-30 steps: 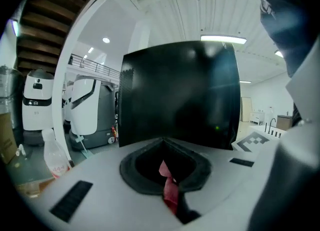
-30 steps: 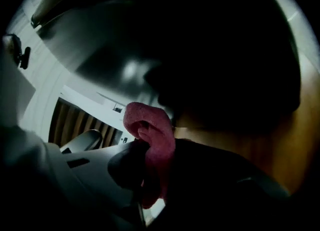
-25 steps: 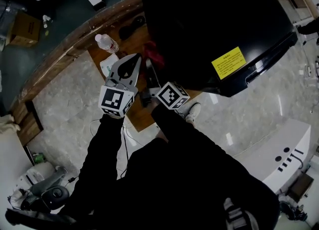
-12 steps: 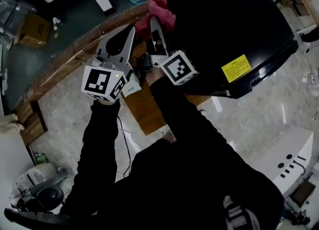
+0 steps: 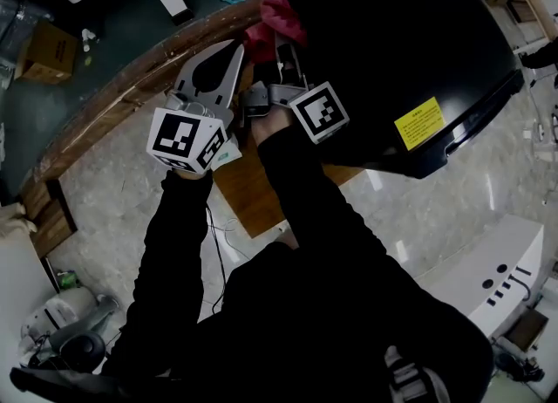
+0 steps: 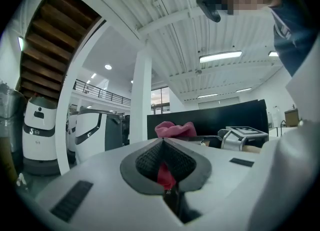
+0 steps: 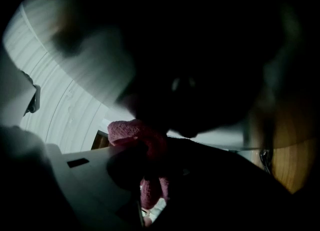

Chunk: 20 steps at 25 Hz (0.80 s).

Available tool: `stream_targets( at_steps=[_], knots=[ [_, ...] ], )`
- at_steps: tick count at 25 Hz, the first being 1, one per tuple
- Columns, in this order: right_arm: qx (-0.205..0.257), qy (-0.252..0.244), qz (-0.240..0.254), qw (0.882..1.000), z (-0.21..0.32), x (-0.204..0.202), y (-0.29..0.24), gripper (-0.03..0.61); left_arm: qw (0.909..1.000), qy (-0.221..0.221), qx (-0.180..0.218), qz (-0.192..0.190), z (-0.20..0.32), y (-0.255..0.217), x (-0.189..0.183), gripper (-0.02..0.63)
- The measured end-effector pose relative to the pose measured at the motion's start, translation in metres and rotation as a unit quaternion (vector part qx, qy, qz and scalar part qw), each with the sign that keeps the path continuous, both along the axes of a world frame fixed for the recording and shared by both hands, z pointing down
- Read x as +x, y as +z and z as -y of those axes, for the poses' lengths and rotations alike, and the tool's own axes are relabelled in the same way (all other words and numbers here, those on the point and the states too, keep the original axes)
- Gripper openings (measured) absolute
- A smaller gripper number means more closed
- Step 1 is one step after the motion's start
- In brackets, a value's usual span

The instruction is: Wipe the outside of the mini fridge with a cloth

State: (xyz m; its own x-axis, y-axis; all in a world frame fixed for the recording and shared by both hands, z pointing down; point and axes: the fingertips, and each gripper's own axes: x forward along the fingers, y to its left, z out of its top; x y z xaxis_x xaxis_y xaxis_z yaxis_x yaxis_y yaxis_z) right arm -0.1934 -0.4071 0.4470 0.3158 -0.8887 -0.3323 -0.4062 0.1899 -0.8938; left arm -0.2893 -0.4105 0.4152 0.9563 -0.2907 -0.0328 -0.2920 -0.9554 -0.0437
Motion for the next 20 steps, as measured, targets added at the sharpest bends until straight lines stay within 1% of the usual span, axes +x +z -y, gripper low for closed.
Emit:
stream_targets(
  at_steps=[2, 4, 6, 10, 14, 16, 20],
  knots=[
    [-0.011, -0.002, 0.010, 1.000, 0.001, 0.001, 0.019, 0.089, 1.0000, -0.001, -0.008, 0.000, 0.003, 0.014, 0.001, 0.006],
    [-0.018, -0.008, 0.010, 1.000, 0.002, 0.001, 0.039, 0.089, 0.9999, -0.004, -0.015, 0.000, 0.005, 0.029, 0.001, 0.006],
    [-0.041, -0.010, 0.022, 0.999, 0.004, 0.002, 0.067, 0.089, 0.9997, -0.007, -0.021, 0.001, 0.008, 0.045, 0.004, 0.006],
    [-0.090, -0.005, 0.087, 0.992, 0.000, 0.001, 0.129, 0.089, 0.9989, -0.006, -0.045, 0.011, 0.006, 0.079, 0.006, 0.006],
    [-0.124, -0.004, 0.138, 0.983, -0.002, -0.001, 0.165, 0.087, 0.9984, -0.007, -0.054, 0.016, 0.006, 0.092, 0.006, 0.006],
    [-0.140, 0.002, 0.146, 0.979, -0.003, -0.001, 0.174, 0.084, 0.9981, -0.008, -0.058, 0.017, 0.007, 0.093, 0.003, 0.006],
    [-0.157, 0.007, 0.138, 0.978, -0.007, -0.001, 0.192, 0.083, 0.9979, -0.013, -0.060, 0.019, 0.001, 0.088, -0.012, 0.006]
  ],
)
